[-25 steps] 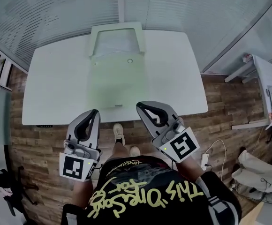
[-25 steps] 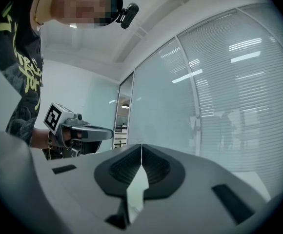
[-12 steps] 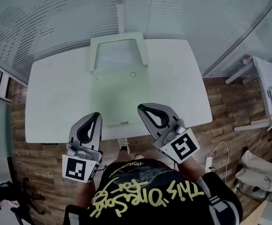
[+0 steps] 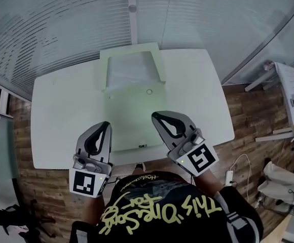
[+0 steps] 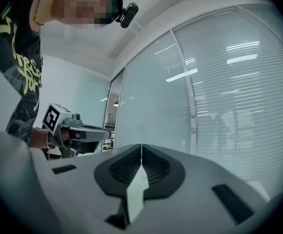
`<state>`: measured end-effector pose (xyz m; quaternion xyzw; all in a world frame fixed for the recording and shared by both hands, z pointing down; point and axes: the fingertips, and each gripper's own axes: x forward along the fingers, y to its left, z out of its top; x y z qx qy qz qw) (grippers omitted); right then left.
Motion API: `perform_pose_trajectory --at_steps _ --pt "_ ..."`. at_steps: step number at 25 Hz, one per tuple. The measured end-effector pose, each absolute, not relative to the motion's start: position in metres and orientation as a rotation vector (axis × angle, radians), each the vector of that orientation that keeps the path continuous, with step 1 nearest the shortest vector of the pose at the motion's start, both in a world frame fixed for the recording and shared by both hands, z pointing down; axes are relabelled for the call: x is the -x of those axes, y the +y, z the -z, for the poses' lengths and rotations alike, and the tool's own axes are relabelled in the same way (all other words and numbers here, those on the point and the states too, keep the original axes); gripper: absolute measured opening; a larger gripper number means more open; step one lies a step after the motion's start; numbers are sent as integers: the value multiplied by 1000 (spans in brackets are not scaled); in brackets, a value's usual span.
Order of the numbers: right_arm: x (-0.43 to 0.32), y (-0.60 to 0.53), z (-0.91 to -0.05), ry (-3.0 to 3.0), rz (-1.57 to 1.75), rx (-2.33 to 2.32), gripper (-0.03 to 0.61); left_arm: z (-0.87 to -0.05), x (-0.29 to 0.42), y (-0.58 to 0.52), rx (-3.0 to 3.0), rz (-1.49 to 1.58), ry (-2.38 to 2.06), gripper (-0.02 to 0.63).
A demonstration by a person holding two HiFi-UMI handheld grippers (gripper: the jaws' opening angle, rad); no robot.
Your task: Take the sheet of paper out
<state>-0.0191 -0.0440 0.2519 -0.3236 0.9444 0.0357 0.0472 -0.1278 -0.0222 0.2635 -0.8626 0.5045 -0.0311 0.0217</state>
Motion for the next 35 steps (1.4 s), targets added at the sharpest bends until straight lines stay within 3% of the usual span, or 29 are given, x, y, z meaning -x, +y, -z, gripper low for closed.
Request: perform_pose_trajectory --at_steps 35 --pt "27 -108 -261 2912 -55 1074 9 -277 145 -86 2734 152 1554 12"
